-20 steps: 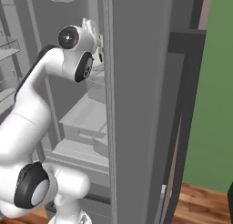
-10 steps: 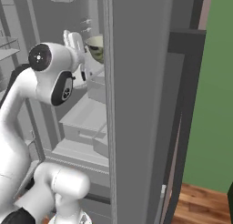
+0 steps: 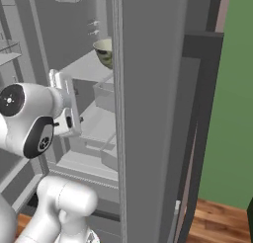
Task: Place the bowl with the bell pepper and lemon on the top shelf of the fridge. Place the bowl with the fish and chicken drumstick on the second highest shelf of the fridge.
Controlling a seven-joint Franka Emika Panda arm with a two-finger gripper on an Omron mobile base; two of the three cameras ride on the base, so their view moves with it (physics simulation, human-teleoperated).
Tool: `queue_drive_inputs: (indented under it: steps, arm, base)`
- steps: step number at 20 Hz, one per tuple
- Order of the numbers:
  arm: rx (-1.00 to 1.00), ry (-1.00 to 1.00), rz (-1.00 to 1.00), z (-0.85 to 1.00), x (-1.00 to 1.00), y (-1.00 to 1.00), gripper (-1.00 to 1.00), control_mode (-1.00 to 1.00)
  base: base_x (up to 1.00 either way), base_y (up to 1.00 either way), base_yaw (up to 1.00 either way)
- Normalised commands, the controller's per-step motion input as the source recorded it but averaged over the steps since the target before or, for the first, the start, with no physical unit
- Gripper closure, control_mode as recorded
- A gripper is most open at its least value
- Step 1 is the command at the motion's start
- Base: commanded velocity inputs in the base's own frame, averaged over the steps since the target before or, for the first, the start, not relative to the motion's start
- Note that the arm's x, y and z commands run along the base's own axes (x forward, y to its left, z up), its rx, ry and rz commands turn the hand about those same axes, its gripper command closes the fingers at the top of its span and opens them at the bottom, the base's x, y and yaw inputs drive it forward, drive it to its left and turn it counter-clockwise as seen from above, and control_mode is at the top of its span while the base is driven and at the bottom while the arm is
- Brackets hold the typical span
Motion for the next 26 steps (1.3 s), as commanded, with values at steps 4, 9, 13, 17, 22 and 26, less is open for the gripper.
queue_drive_inputs:
  steps: [4,9,13,17,22,26]
  arm:
    - [-0.02,0.23,0.01,-0.38,-0.19,-0.01,-1.00,-1.00]
    - [0.00,0.02,0.00,0.00,-0.05,0.00,-1.00,-1.00]
    - [0.00,0.00,0.00,-0.03,-0.17,0.00,-1.00,1.00]
    - [0.00,0.00,0.00,0.00,0.00,0.00,-1.00,1.00]
    - [0.00,0.00,0.00,0.00,0.00,0.00,-1.00,1.00]
    - [0.00,0.00,0.00,0.00,0.00,0.00,-1.00,1.00]
  base:
    - [0.00,0.00,0.00]
    - [0.00,0.00,0.00]
    - [-0.75,0.00,0.00]
    - [-1.00,0.00,0.00]
    - [-1.00,0.04,0.06]
    - [-1.00,0.23,0.36]
